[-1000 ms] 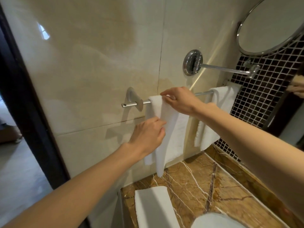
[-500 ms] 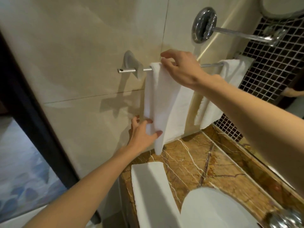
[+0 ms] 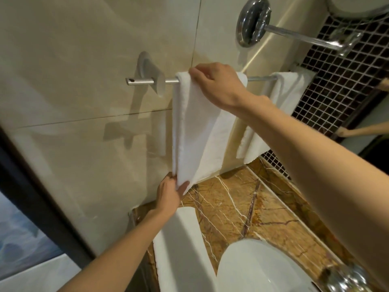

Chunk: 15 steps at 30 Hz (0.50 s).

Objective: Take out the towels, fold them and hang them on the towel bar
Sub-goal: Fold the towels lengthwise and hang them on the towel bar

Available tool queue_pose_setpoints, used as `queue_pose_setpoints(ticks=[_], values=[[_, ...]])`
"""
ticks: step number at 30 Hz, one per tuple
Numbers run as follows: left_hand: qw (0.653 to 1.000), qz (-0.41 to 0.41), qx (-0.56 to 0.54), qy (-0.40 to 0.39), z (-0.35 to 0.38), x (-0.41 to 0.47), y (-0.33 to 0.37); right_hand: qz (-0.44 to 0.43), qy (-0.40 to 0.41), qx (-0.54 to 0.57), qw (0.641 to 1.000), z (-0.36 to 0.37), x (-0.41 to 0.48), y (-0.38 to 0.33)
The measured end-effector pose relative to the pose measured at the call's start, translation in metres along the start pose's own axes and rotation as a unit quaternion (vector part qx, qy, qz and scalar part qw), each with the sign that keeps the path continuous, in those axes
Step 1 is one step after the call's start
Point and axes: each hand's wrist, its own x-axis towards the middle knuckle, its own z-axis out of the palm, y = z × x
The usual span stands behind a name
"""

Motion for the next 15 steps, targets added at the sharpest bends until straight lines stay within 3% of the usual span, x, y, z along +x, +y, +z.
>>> queue_pose_setpoints(ticks=[9, 15], values=[[0.992, -0.045, -0.117, -0.022, 0.011, -0.008, -0.033, -0.011, -0.002, 0.026, 1.0, -0.003, 0.001, -0.002], [0.99, -0.05, -0.134, -0.009, 0.016, -0.01, -0.043, -0.014, 0.006, 0.024, 1.0, -0.002, 0.0, -0.002]])
